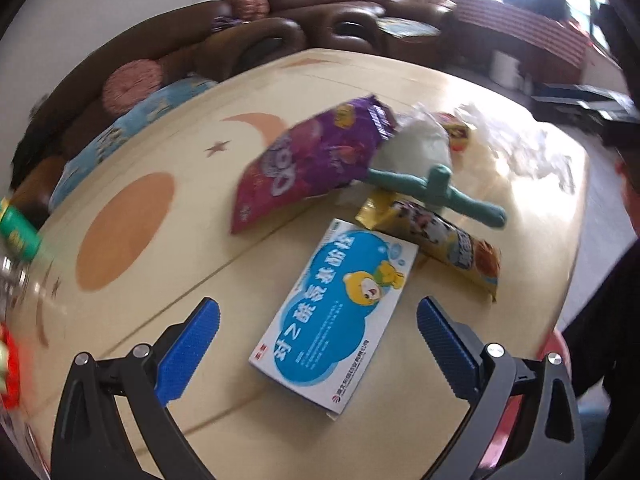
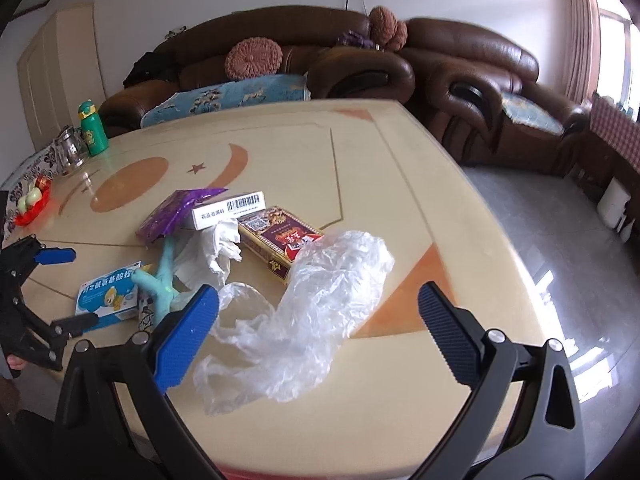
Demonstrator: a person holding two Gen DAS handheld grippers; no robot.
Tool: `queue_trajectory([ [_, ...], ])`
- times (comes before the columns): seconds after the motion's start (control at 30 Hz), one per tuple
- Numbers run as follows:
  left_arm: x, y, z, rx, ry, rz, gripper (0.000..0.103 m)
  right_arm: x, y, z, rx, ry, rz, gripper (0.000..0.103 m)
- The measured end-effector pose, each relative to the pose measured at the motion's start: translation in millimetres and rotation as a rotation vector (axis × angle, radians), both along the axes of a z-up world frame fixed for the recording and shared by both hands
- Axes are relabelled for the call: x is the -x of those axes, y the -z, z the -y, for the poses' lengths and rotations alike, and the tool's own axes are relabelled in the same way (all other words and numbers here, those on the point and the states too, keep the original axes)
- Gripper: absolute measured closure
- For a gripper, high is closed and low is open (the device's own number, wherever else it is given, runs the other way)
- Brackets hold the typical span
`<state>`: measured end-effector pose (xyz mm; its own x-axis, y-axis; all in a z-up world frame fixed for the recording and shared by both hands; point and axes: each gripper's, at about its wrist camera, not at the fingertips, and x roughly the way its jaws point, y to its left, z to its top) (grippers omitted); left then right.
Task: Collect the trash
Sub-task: 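Reach the right gripper to the clear plastic bag while the left reaches the blue medicine box, then grasp the plastic bag with the right gripper while the left grasps the blue medicine box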
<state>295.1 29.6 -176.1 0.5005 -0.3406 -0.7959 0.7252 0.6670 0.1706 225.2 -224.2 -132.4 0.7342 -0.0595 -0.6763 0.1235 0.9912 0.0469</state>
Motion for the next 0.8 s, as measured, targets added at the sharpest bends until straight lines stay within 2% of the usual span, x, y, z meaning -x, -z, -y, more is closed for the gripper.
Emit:
queue_trajectory([
  [0.13,-9.0,12.4,12.8,-0.071,0.096,-0.008,0.006,-10.3,12.0,4.5,-0.008,0.004,-0.028,0.005],
  [0.23,-18.3,19.1,17.7,-0.069,0.145,-0.055,0.006,-16.6,22.0,9.3,-0.025,0.016,-0.050,0.005],
  [0.4,-24.8,26.7,24.8,-0.097,0.184,-0.062,0.006,-26.1,37.9,18.4,-0.081,0.031,-0.084,0.005],
  [0.5,-27.0,28.7,27.1,-0.088,0.211,-0.081,0.006,-29.0,41.9,18.0,-0.068,0.027,-0.089,0.008],
  [0.53,-28.1,28.8,26.6,-0.086,0.214,-0.088,0.006,-29.7,43.6,16.7,-0.061,0.022,-0.094,0.011],
  [0.57,-30.1,29.3,26.2,-0.081,0.215,-0.102,0.006,-29.7,44.7,15.9,-0.058,0.022,-0.096,0.026],
  [0.6,-32.0,28.7,24.3,-0.075,0.212,-0.115,0.006,-29.6,46.5,14.8,-0.055,0.020,-0.100,0.049],
  [0.73,-42.1,30.8,21.6,-0.050,0.194,-0.176,0.008,-28.9,50.7,12.7,-0.040,0.015,-0.116,0.055],
  [0.77,-41.7,30.3,21.4,-0.047,0.198,-0.175,0.010,-27.7,50.2,11.8,-0.035,0.017,-0.114,0.057],
  [0.8,-40.8,29.2,21.8,-0.042,0.204,-0.174,0.018,-26.8,49.5,11.4,-0.034,0.017,-0.112,0.060],
])
